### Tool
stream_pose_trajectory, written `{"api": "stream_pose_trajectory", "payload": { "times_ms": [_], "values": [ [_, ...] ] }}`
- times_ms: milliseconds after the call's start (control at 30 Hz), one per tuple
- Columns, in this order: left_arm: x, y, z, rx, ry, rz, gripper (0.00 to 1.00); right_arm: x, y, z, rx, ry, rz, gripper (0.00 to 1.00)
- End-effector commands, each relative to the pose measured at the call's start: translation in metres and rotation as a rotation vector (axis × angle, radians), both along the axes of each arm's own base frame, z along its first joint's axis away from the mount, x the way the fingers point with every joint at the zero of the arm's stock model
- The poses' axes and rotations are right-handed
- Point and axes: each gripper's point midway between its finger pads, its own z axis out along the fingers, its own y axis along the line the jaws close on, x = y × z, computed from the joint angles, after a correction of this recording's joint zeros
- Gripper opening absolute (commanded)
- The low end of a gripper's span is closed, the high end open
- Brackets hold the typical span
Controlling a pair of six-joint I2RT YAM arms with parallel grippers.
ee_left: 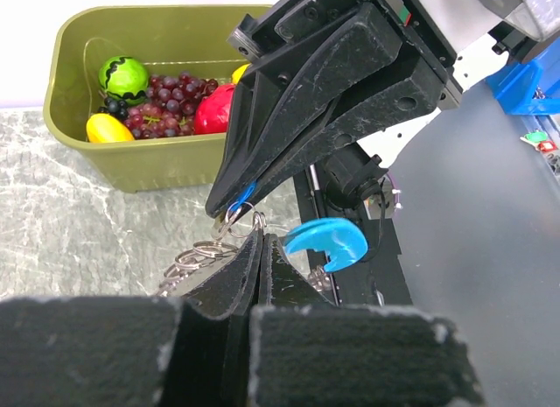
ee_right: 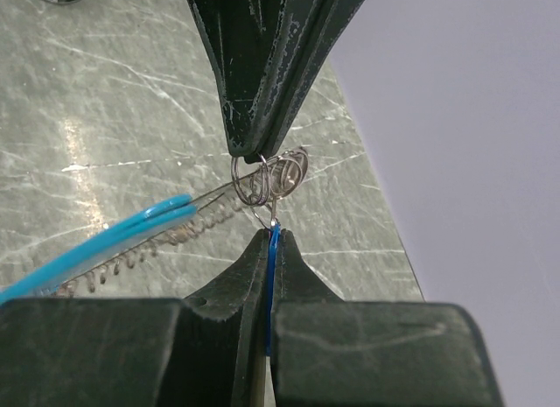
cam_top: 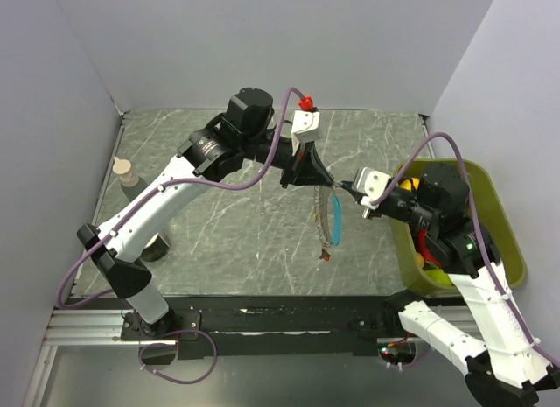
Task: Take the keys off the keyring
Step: Remove the key from the keyring.
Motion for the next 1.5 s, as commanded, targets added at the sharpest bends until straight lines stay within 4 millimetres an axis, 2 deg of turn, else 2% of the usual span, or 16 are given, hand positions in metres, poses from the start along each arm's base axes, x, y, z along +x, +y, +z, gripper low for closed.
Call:
{"api": "stream_pose_trajectory", "payload": {
  "times_ms": [0, 167, 367, 500, 667, 767, 833, 1133, 1467],
  "values": [
    [-0.015, 0.005, 0.042, -0.113, -0.07, -0.065, 0.04, 0.0, -0.008, 0.015, 0.013, -0.024, -0.049, 0.0],
    [-0.017, 0.007, 0.044, -0.114, -0.074, -0.072, 0.26, 0.0, -0.011, 0.024, 0.021, -0.039, -0.066, 0.0],
    [-0.02, 0.009, 0.044, -0.114, -0.08, -0.08, 0.34, -0.002, -0.01, 0.031, 0.038, -0.039, -0.057, 0.0],
    [-0.012, 0.006, 0.036, -0.1, -0.069, -0.039, 0.34, -0.004, -0.009, 0.032, 0.045, -0.031, -0.052, 0.0],
    [0.0, -0.004, 0.011, -0.046, -0.106, 0.008, 0.34, -0.005, -0.007, 0.036, 0.05, -0.03, -0.045, 0.0],
    [-0.003, -0.011, -0.004, -0.003, -0.147, 0.015, 0.33, -0.006, -0.006, 0.037, 0.052, -0.022, -0.035, 0.0],
    [-0.008, -0.015, -0.005, 0.006, -0.169, 0.007, 0.34, -0.007, -0.005, 0.039, 0.056, -0.024, -0.029, 0.0],
    [-0.01, -0.021, -0.014, 0.044, -0.239, 0.031, 0.34, -0.015, -0.003, 0.04, 0.081, -0.001, -0.002, 0.0],
    [0.003, -0.02, -0.014, 0.055, -0.28, 0.107, 0.32, -0.023, -0.003, 0.045, 0.101, 0.001, 0.012, 0.0]
  ]
}}
